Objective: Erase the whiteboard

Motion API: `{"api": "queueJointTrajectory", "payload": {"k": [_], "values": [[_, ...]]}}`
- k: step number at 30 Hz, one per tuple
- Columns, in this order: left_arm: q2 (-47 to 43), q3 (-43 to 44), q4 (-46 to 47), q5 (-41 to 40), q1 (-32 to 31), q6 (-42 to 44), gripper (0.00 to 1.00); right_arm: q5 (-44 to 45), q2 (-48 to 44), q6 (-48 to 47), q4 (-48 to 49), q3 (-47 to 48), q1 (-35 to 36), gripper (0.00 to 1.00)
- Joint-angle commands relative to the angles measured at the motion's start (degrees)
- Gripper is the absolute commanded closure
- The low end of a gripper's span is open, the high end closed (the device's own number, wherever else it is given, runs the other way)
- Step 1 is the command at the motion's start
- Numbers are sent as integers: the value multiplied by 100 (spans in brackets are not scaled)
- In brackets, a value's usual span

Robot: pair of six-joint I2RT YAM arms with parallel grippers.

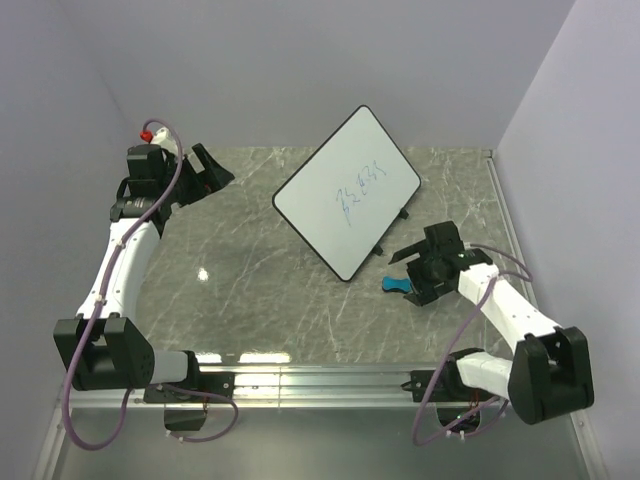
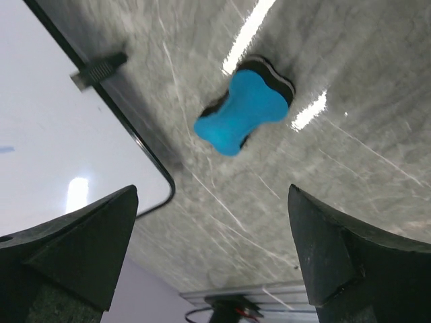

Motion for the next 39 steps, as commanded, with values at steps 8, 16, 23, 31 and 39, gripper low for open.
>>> {"api": "queueJointTrajectory", "payload": {"k": [8, 16, 23, 31, 39], "values": [[-222, 97, 65, 111, 20, 234, 0, 595, 1035, 435, 18, 796, 12, 4], [-117, 159, 73, 49, 20, 287, 1, 631, 1738, 268, -264, 1272, 30, 6], [-12, 238, 65, 5, 20, 331, 1, 446, 1765, 382, -211, 974, 48, 6], [164, 273, 82, 49, 20, 331, 0, 332, 1897, 382, -229, 903, 74, 7], [305, 361, 56, 76, 20, 348, 1, 165, 2327, 338, -71, 912, 65, 30]]}}
